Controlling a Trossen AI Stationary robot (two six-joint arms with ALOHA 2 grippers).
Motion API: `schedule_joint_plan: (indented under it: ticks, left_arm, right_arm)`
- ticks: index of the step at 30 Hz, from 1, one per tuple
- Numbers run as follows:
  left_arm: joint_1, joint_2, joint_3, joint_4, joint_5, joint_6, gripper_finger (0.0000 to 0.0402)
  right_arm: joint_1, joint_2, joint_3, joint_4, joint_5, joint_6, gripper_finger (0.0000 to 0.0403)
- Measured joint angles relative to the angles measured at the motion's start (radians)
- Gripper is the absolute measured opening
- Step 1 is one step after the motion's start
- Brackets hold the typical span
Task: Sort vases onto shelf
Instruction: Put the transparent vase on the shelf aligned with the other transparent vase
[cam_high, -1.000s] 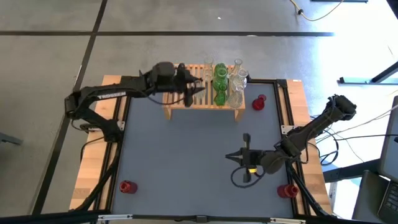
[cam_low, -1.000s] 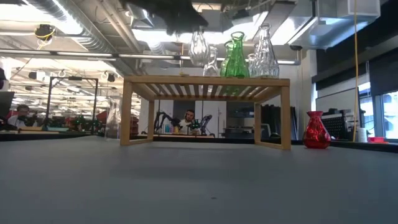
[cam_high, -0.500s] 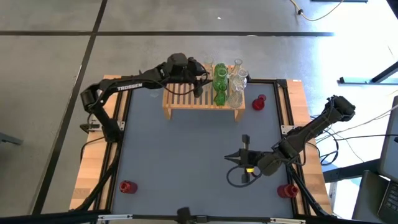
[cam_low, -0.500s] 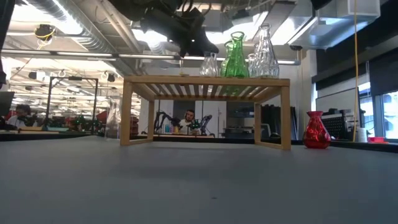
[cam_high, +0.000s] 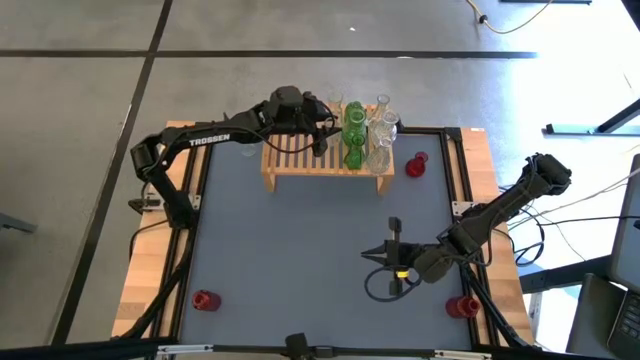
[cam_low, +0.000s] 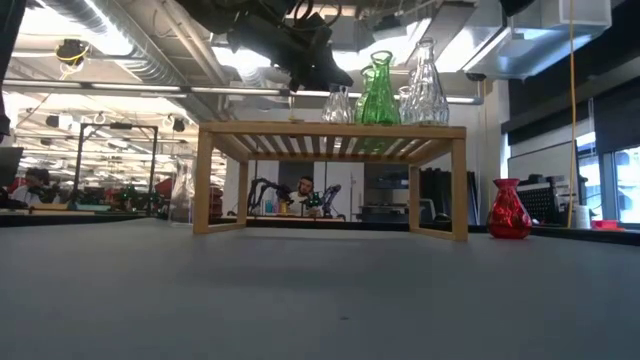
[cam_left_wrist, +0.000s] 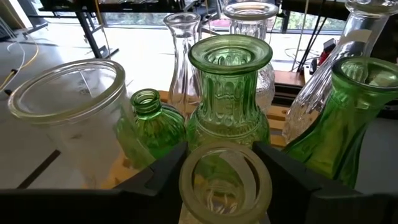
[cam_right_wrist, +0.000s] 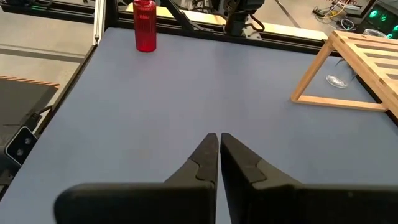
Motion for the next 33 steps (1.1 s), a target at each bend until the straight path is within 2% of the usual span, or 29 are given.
schedule_joint_plan:
  ticks: [6,19,29,33]
  left_arm:
    - [0.0,0.0,0.0,-0.002,0.0,0.0,0.0178]
    - [0.0,-0.013,-0.002,-0.016,-0.002,0.0,0.0251]
    - [-0.015,-0.135,-0.002,-0.087,-0.008,0.001,0.0255]
    - [-0.011,-0.214,-0.002,-0.179,-0.064,0.002,0.0255]
  right_arm:
    - [0.0,0.0,0.0,0.001,0.0,0.0,0.0012]
    - [0.0,0.0,0.0,0.0,0.0,-0.007,0.0012]
    - [0.0,0.0,0.0,0.001,0.0,-0.008,0.0012]
    - [0.0,0.0,0.0,0.0,-0.001,-0.008,0.0012]
